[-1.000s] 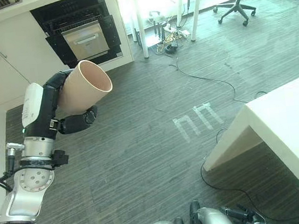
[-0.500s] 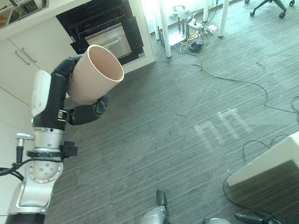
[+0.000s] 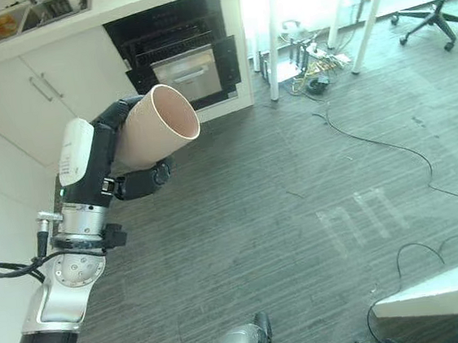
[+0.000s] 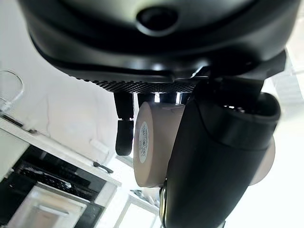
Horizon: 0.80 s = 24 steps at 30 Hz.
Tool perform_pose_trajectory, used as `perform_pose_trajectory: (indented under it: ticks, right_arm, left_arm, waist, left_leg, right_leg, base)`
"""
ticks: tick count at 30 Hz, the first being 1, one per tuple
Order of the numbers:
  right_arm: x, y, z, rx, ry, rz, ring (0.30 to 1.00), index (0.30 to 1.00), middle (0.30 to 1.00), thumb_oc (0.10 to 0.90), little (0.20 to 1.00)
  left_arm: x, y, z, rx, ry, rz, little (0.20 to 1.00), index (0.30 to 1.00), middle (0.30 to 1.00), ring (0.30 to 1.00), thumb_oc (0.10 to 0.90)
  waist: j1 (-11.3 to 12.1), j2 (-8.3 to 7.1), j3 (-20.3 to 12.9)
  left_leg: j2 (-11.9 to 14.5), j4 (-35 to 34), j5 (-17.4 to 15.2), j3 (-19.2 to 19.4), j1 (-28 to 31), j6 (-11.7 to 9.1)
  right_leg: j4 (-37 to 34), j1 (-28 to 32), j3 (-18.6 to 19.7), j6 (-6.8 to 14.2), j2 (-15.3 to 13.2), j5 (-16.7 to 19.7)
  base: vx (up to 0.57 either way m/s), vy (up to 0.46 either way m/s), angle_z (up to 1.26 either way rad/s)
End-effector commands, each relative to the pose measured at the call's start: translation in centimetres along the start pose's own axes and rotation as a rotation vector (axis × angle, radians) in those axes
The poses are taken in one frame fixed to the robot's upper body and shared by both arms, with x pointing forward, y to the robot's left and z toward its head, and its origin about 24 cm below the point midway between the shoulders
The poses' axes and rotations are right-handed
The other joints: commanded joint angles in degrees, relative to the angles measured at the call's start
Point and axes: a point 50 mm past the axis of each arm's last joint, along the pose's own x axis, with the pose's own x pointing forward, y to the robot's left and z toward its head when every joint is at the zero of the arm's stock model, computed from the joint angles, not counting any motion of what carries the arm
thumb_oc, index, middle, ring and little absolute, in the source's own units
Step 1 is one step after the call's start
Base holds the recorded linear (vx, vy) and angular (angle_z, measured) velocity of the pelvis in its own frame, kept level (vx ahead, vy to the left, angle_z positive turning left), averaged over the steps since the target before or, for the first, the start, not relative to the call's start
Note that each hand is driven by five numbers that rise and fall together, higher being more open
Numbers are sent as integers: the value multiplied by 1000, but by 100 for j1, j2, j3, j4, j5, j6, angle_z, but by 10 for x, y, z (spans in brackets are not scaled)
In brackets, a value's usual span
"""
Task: Place the dishes in the dishwasher.
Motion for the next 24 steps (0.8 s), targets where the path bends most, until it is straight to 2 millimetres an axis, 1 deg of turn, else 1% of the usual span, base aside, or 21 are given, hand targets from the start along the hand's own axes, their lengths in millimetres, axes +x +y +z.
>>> perform_pose_trajectory:
  ticks: [1,2,3,4,5,6,7,8,9,10,12,14,16,17,18,19,20,22,23,24]
  right_arm:
    - [-1,-9,7,-47,-42,-14,900,900,900,800,900]
    - [-1,-6,8,-67,-42,1,900,900,900,800,900]
    - [-1,-6,9,-82,-44,8,900,900,900,800,900]
    - [0,-6,11,-95,-45,11,900,900,900,800,900]
    - [0,-7,11,-94,-44,10,900,900,900,800,900]
    - [0,-8,12,-89,-44,10,900,900,900,800,900]
    - [0,-10,14,-79,-41,7,900,900,900,800,900]
    - [0,-13,16,-76,-35,3,900,900,900,800,900]
    - [1,-16,18,-79,-28,-3,900,900,900,800,900]
    - [0,-20,17,-83,-20,-9,900,900,900,800,900]
    - [0,-24,14,-79,-3,-15,900,900,900,800,900]
    - [-1,-24,11,-74,15,-11,900,900,900,800,900]
    - [-1,-24,10,-71,16,-12,900,900,900,800,900]
    - [0,-22,13,-101,8,-2,900,900,900,800,900]
    - [0,-22,16,-116,1,-2,900,900,900,800,900]
    - [1,-24,25,-125,-23,-4,900,900,900,800,900]
    - [1,-26,34,-121,-54,3,900,900,900,800,900]
    - [1,-27,41,-109,-90,2,900,900,900,800,900]
    - [1,-28,44,-90,-103,-2,900,900,900,800,900]
    - [0,-31,46,-55,-117,-9,900,900,900,800,900]
  left_arm:
    - [26,46,28,54,-181,189,300,300,300,300,400]
    - [25,48,26,63,-174,192,300,300,300,300,400]
    - [25,49,26,68,-173,193,300,300,300,300,400]
    - [26,50,27,72,-178,193,300,300,300,300,400]
    - [27,51,28,76,-183,193,300,300,300,300,400]
    - [28,52,30,78,-187,193,300,300,300,300,400]
    - [31,53,32,82,-191,196,300,300,300,300,400]
    - [34,53,33,85,-193,201,300,300,300,300,400]
    - [36,55,33,86,-193,201,300,300,300,300,400]
    - [37,57,32,86,-195,198,300,300,300,300,400]
    - [37,63,31,78,-202,195,300,300,300,300,400]
    - [36,65,31,57,-198,193,300,300,300,300,400]
    - [35,65,32,53,-196,192,300,300,300,300,400]
    - [33,64,33,39,-194,200,300,300,300,300,400]
    - [33,63,34,34,-191,202,300,300,300,300,400]
    - [33,60,36,22,-190,205,300,300,300,300,400]
    - [36,61,41,6,-201,209,300,300,300,300,400]
    - [38,61,45,-20,-217,201,300,300,300,300,400]
    - [40,61,47,-33,-225,193,300,300,300,300,400]
    - [42,61,48,-48,-236,179,300,300,300,300,400]
  waist:
    - [-87,279,-304]
    - [-99,304,-234]
    - [-130,317,-202]
    - [-186,332,-185]
    - [-216,333,-173]
    - [-234,342,-159]
    - [-250,332,-140]
    - [-299,326,-145]
    - [-336,261,-122]
    - [-351,214,-127]
    - [-368,229,-167]
    - [-327,227,-246]
    - [-327,234,-267]
    - [-298,255,-350]
    - [-300,273,-371]
    - [-262,271,-416]
    - [-224,192,-346]
    - [-217,154,-273]
    - [-219,135,-251]
    - [-216,118,-227]
  left_leg:
    - [36,-427,-411,-464,312,-203]
    - [40,-427,-438,-409,402,-132]
    - [33,-427,-488,-433,455,-109]
    - [23,-427,-504,-493,460,-99]
    - [13,-427,-522,-540,475,-101]
    - [26,-427,-547,-584,496,-116]
    - [26,-427,-611,-654,523,-137]
    - [16,-427,-712,-736,567,-148]
    - [-70,-427,-858,-766,669,-138]
    - [-142,-427,-989,-818,761,-115]
    - [-152,-427,-1131,-887,914,-90]
    - [-115,-427,-1131,-936,1018,-145]
    - [-92,-427,-1131,-966,1055,-168]
    - [18,-427,-1142,-965,1218,-229]
    - [66,-427,-1128,-937,1315,-284]
    - [150,-427,-630,-833,1549,-476]
    - [223,243,108,-579,1356,-710]
    - [309,1394,357,-249,757,-864]
    - [413,1816,387,-89,468,-889]
    - [519,2110,328,47,85,-859]
  right_leg:
    - [1051,-711,-245,1,451,733]
    - [1366,-1029,-240,-43,428,792]
    - [1279,-1194,-183,-55,573,727]
    - [898,-1324,-128,-67,817,625]
    - [567,-1319,-95,-82,931,590]
    - [162,-1288,-89,-105,995,585]
    - [-675,-1313,-35,-141,1031,563]
    - [-1603,-1363,81,-123,1052,700]
    - [-1754,-1657,259,-11,964,771]
    - [-1754,-1911,416,96,911,885]
    - [-1754,-2041,497,123,950,1028]
    - [-1754,-1874,421,1,1014,873]
    - [-1754,-1826,408,-30,1035,831]
    - [-1754,-1690,381,-161,1088,672]
    - [-1754,-1623,368,-218,1118,598]
    - [-1754,-1439,396,-355,1170,402]
    - [-1754,-1187,440,-497,1152,242]
    - [-1754,-1003,376,-624,1131,158]
    - [-1754,-919,319,-689,1125,119]
    - [-1754,-828,252,-751,1130,64]
  base:
    - [135,246,45]
    - [76,139,13]
    - [90,39,-10]
    - [167,-46,-17]
    - [164,-76,-14]
    - [193,-105,21]
    - [257,-143,50]
    - [332,-178,58]
    - [409,-207,41]
    - [379,-193,16]
    - [439,-243,22]
    - [387,-260,21]
    - [304,-186,31]
    - [473,-249,26]
    - [686,-358,1]
    - [561,-348,-1]
    - [523,-373,-7]
    - [269,-262,30]
    - [198,-206,81]
    - [225,-150,65]
